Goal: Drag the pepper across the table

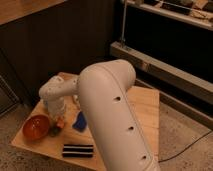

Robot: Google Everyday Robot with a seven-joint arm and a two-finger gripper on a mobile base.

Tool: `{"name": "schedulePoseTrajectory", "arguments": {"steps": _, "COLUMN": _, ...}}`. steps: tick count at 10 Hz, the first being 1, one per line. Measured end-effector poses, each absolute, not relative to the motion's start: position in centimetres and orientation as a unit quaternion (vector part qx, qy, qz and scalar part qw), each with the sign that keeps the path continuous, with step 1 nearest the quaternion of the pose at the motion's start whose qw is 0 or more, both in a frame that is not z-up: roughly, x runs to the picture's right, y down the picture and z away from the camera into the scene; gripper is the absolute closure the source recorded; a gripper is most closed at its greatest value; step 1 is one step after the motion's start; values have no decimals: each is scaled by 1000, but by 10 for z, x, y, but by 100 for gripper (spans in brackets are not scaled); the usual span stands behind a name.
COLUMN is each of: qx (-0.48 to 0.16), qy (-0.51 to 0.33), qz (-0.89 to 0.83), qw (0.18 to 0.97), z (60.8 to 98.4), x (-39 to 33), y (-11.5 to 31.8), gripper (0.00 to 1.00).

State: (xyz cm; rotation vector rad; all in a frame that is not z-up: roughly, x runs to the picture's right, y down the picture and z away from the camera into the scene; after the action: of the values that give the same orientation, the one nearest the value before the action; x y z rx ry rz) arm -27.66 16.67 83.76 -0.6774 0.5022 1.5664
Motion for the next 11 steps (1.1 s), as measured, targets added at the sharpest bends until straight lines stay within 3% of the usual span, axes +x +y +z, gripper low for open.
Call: {"name": "schedulePoseTrajectory", "arguments": {"steps": 11, "qx": -297, "qy": 240, "qz": 655, "qw": 652, "z": 824, "x": -274, "y": 194, "gripper": 65}}
